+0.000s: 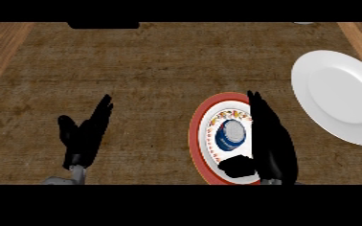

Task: Pick the can from the plate and place it in the plate

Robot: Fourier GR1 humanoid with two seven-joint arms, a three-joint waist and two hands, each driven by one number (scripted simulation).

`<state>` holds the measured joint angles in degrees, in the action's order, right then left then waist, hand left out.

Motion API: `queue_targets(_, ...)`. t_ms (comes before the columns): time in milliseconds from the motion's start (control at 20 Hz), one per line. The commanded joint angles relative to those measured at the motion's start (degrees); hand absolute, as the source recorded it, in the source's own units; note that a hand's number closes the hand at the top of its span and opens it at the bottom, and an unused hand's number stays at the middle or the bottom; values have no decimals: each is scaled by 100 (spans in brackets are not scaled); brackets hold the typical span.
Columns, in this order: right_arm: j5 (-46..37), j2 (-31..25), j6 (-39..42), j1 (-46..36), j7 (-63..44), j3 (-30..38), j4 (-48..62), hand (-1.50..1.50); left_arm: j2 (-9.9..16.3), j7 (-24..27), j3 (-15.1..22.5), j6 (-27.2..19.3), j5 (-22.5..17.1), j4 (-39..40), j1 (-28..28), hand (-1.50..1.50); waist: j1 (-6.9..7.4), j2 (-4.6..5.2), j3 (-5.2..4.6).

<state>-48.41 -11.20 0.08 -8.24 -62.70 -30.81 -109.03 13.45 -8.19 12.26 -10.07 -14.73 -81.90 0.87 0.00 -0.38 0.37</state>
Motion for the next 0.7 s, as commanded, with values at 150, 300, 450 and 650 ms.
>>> queue_targets(150, -347, 362, 99, 194, -237, 47, 470, -150, 174, -171, -208, 297, -121, -156, -315, 0, 16, 33, -38)
queue_targets(300, -106, 576, 363, -253, -81, 441, 955, -150, 27, -221, -92, 178, 61, -128, -334, 0, 36, 41, -38)
queue_targets(450, -287, 769, 358, -63, -60, 333, 943, -150, -129, -179, -168, 201, 169, 263, 2, 0, -1, 39, -38)
queue_targets(650, -70, 725, 1013, -200, 68, 244, 1046, 150, -123, -480, -142, 82, 182, -202, -188, 0, 21, 33, -38)
